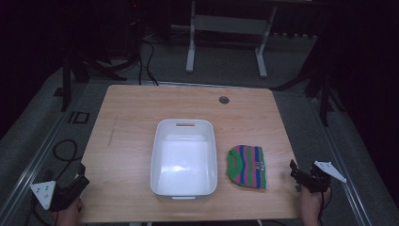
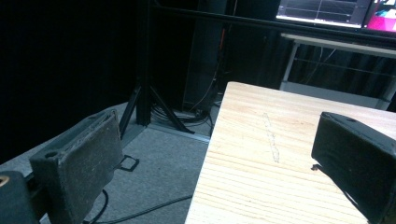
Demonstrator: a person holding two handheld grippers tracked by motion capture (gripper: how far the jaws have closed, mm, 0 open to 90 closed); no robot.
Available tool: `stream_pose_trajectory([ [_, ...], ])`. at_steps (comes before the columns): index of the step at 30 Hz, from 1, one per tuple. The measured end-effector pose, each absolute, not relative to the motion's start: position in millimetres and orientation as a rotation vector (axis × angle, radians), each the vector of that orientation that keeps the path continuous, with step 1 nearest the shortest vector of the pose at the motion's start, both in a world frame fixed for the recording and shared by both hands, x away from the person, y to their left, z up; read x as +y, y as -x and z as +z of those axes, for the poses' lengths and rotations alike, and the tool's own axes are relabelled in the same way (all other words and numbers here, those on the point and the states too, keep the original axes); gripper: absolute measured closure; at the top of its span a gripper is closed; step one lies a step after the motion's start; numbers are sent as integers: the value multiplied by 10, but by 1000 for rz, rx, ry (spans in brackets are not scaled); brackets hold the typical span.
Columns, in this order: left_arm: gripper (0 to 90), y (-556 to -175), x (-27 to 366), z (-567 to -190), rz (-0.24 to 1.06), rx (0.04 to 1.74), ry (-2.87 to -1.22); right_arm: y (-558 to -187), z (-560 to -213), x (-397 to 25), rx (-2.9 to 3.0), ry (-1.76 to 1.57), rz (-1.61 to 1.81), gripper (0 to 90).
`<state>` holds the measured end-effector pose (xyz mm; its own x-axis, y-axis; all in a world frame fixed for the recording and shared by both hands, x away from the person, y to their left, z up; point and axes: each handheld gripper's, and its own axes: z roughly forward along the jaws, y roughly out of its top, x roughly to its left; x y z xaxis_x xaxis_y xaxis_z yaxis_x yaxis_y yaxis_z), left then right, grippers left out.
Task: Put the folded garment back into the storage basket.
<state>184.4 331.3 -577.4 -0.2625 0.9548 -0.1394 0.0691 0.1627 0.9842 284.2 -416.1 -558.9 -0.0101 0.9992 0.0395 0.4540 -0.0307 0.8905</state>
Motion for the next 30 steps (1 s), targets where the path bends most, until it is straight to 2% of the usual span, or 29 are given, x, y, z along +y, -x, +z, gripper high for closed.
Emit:
stream_pose_trajectory([
  [18, 23, -1846, 3321, -5773, 1218, 1526, -1031, -2885, -5592, -4162, 1666, -1542, 1024, 126],
  [24, 23, -1848, 3321, -5773, 1218, 1526, -1033, -2949, -5563, -4263, 1901, -1501, 1130, 130],
  [30, 23, -1850, 3321, -5772, 1216, 1527, -1034, -3005, -5433, -4350, 2226, -1361, 1086, 126],
])
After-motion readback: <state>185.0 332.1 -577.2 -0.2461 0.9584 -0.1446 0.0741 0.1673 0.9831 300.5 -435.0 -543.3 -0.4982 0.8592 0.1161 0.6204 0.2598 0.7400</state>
